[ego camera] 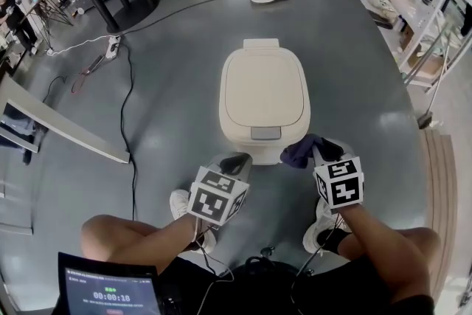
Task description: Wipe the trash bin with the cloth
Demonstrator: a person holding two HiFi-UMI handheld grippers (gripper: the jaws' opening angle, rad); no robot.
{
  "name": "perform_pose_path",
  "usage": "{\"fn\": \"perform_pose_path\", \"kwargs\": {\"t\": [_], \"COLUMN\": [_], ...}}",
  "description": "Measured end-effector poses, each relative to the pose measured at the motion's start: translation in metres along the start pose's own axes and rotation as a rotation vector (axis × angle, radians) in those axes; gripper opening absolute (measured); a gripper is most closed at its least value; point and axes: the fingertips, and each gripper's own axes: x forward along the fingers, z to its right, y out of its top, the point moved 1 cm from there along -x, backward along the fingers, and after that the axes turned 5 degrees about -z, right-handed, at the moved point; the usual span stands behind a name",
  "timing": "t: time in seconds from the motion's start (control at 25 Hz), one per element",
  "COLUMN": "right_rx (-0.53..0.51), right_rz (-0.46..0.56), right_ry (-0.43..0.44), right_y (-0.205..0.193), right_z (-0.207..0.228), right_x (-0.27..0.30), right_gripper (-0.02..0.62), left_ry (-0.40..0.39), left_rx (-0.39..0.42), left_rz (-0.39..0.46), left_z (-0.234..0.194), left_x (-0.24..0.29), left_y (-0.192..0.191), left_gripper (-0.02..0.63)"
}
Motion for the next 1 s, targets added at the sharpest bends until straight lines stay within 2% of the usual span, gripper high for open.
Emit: {"fn": "perform_pose_path", "kwargs": {"t": [0.2, 0.44, 0.76, 1.0], "right_rx": [-0.003, 0.003, 0.019, 0.038], "right_rz": [-0.010, -0.056, -0.159, -0.176], "right_ry": [-0.007, 0.044, 0.214, 0.340], "right_y": [-0.005, -0.011, -0.026, -0.020], "right_z": [-0.008, -0.033, -0.099, -0.135], "right_x": [0.000, 0.005, 0.030, 0.044], "right_gripper": [0.069, 0.069, 0.069, 0.069], "left_ry": [0.006, 0.029, 0.080, 0.104], "left_rx": [-0.009, -0.048, -0.124, -0.165], "left_rz": [-0.005, -0.003, -0.005, 0.016], "left_z": [-0.007, -0.022, -0.051, -0.061], "left_x": [-0.008, -0.018, -0.030, -0.036], "left_y": [-0.004, -0.013, -0.043, -0.051], "left_gripper": [0.002, 0.002, 0.002, 0.002]}}
